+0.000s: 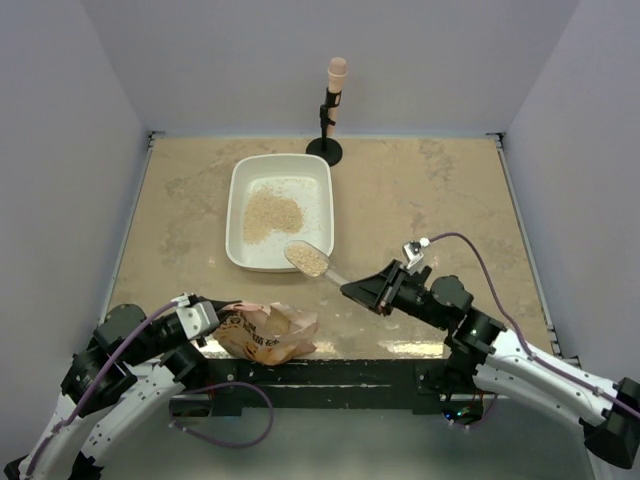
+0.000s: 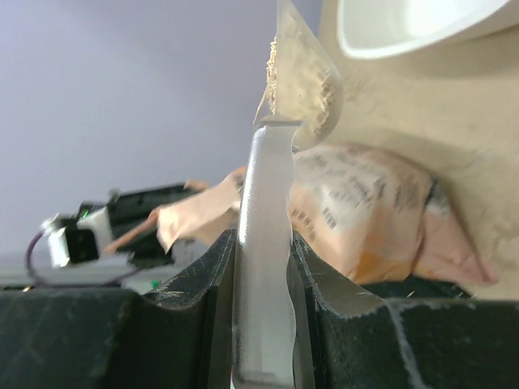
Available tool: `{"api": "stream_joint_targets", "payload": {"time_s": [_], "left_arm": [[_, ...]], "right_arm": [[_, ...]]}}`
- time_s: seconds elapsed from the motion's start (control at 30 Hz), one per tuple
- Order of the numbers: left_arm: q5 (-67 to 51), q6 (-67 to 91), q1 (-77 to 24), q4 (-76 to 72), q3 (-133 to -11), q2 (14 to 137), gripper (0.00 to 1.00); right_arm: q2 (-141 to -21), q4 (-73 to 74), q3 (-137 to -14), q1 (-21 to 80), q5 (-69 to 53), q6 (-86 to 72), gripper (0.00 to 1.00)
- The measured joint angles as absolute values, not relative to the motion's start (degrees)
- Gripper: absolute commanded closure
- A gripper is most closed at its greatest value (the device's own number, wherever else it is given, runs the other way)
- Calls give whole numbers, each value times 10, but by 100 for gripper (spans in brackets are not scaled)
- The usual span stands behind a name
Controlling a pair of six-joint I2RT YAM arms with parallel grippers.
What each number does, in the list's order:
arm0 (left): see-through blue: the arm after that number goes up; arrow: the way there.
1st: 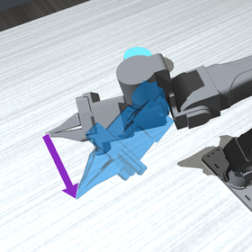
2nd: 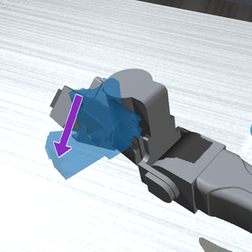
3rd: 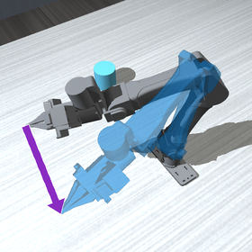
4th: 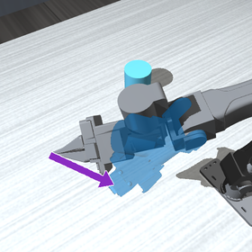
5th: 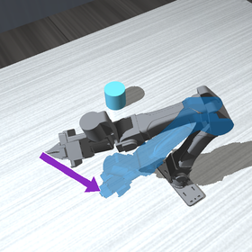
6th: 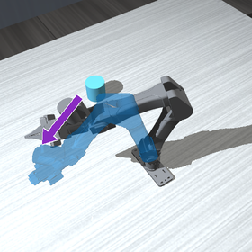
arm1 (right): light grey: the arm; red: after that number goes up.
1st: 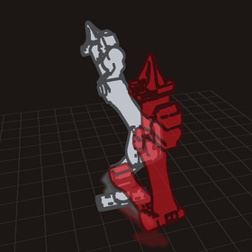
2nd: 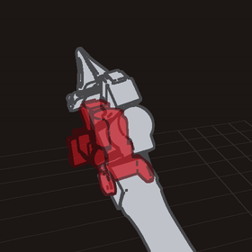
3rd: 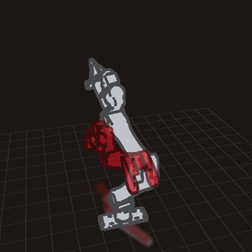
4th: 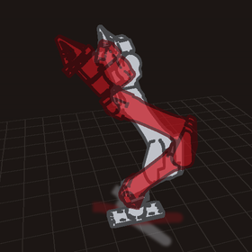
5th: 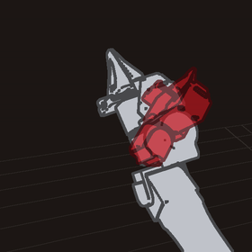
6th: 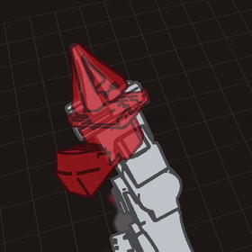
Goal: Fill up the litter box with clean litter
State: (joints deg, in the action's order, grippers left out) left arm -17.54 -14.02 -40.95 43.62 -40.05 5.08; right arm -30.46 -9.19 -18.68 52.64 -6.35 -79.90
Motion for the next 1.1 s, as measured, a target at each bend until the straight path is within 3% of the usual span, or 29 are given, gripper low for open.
{"api": "stream_joint_targets", "payload": {"time_s": [0.3,0.47,0.77,1.1], "left_arm": [[-182,-140,-409,442,-401,41,100],[-182,-140,-409,442,-401,41,100],[-182,-140,-409,447,-404,43,100],[-182,-140,-409,457,-410,39,100]], "right_arm": [[-619,-203,-281,410,-94,-752,100],[-747,-155,-405,373,-129,-728,100],[-815,92,-667,351,-165,-655,100],[-882,299,-752,314,-166,-586,100]]}}
